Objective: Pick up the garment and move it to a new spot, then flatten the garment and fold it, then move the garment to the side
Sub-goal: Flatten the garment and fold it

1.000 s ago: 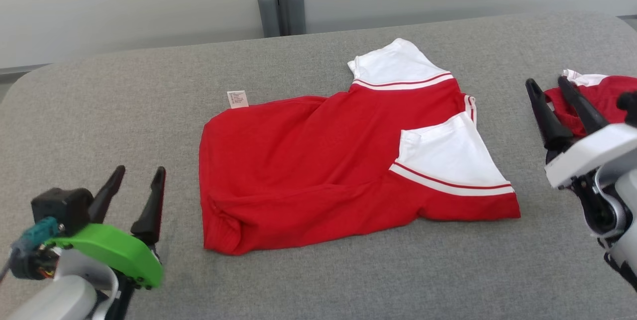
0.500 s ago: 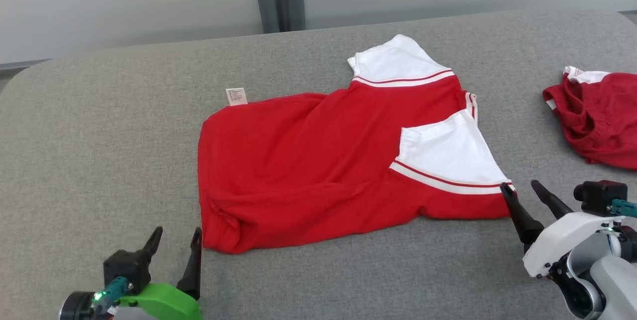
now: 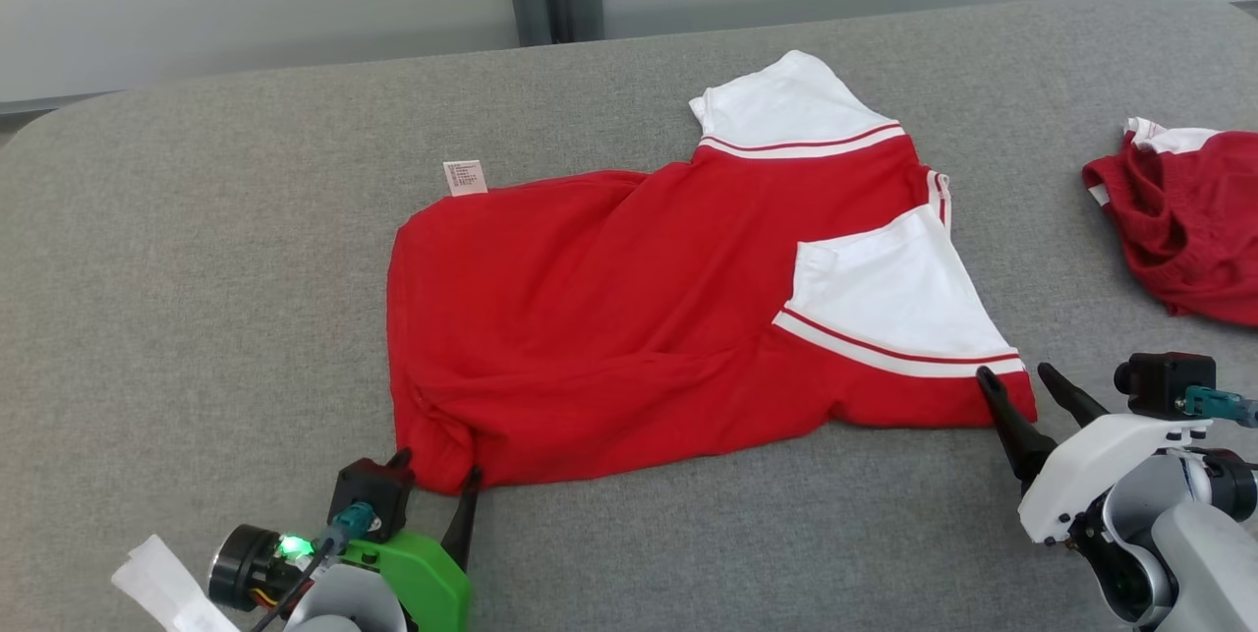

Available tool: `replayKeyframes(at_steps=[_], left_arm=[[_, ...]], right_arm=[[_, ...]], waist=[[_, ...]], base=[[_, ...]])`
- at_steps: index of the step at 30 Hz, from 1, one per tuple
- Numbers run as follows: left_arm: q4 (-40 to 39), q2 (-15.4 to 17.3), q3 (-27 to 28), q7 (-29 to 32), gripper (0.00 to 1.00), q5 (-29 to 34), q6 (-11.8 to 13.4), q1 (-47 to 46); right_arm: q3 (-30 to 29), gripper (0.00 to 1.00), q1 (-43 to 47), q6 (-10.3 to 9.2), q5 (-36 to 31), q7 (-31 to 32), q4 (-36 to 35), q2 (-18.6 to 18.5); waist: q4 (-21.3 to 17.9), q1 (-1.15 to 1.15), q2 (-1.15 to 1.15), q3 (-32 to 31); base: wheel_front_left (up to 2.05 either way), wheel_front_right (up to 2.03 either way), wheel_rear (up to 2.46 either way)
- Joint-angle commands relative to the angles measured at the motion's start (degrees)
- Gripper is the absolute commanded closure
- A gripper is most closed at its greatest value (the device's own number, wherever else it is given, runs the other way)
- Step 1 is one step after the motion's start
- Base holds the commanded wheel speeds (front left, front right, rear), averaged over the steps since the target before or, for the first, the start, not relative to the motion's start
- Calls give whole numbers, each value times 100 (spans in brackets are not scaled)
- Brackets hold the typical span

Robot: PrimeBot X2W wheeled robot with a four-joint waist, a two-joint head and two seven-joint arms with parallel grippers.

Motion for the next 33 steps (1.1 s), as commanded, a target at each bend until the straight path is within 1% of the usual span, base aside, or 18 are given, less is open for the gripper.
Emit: replayKeyframes(at_steps=[1, 7, 11, 17, 22, 27, 33], left_arm=[[76, -75, -56, 34, 0, 83, -37, -127], [384, -208, -167, 177, 0, 157, 87, -204], [582, -231, -227, 310, 0, 187, 181, -224], [678, -176, -53, 274, 0, 18, 352, -128], [590, -111, 14, 254, 0, -60, 393, -52], [519, -97, 21, 269, 0, -111, 331, 1], [482, -136, 17, 272, 0, -160, 294, -2]], right_arm=[[-24, 0, -6, 3, -68, 27, -21, 32], [-114, 0, 31, 3, -143, 120, -43, 141], [-146, 0, 81, 3, -152, 170, -75, 168], [-208, 0, 127, 3, -190, 266, -82, 207], [-279, 0, 158, 3, -249, 386, -53, 226], [-374, 0, 185, 3, -292, 482, -37, 248], [-502, 0, 177, 3, -303, 687, 64, 357]], waist=[[-19, 0, 0, 23], [-28, 0, 0, 77], [-17, 0, 0, 108], [9, 0, 0, 93], [42, 0, 0, 71], [49, 0, 0, 64], [57, 0, 0, 53]], base=[[0, 0, 0], [0, 0, 0], [0, 0, 0], [0, 0, 0], [0, 0, 0], [0, 0, 0], [0, 0, 0]])
